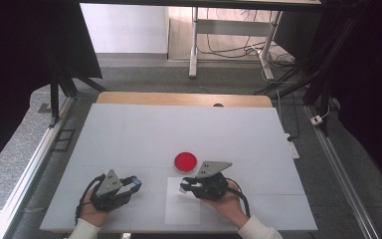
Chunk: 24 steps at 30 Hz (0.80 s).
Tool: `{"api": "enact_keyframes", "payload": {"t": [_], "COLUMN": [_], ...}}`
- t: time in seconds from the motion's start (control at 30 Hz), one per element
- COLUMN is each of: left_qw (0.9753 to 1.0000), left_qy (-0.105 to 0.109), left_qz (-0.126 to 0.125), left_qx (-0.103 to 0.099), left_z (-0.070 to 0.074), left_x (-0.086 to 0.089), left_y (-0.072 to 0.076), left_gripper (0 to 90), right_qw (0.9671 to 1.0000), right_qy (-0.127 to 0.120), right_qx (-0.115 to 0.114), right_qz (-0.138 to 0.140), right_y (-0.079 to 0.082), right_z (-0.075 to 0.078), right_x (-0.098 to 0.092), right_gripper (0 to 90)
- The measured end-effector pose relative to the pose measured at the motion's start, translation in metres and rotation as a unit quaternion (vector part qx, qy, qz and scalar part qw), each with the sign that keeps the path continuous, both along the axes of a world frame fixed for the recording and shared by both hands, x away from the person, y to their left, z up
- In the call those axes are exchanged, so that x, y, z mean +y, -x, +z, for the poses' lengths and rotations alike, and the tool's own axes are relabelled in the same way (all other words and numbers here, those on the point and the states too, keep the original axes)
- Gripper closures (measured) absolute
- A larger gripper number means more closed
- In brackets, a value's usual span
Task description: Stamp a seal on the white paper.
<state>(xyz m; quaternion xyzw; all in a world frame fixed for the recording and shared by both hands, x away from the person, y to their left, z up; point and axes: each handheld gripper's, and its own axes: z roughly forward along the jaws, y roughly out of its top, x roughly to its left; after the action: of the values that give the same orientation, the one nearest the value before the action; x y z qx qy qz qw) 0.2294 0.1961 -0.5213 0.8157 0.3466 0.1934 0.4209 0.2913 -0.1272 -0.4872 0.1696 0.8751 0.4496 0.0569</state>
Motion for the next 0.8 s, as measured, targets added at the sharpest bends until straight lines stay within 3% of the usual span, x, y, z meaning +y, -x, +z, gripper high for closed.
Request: {"api": "enact_keyframes", "payload": {"t": [0.6, 0.8], "left_qw": [1.0, 1.0], "left_qy": [-0.001, -0.001], "left_qz": [-0.001, -0.002], "left_qx": [0.004, 0.004], "left_z": [-0.001, -0.001], "left_x": [0.0, -0.001], "left_y": [0.0, 0.0], "left_gripper": [65.3, 65.3], "right_qw": [0.9992, 0.9991], "right_qy": [0.039, 0.04], "right_qx": [-0.01, -0.013], "right_qz": [0.006, 0.005], "right_y": [0.002, 0.002], "right_z": [-0.015, -0.015], "right_x": [0.008, 0.008], "right_gripper": [75.1, 75.1]}}
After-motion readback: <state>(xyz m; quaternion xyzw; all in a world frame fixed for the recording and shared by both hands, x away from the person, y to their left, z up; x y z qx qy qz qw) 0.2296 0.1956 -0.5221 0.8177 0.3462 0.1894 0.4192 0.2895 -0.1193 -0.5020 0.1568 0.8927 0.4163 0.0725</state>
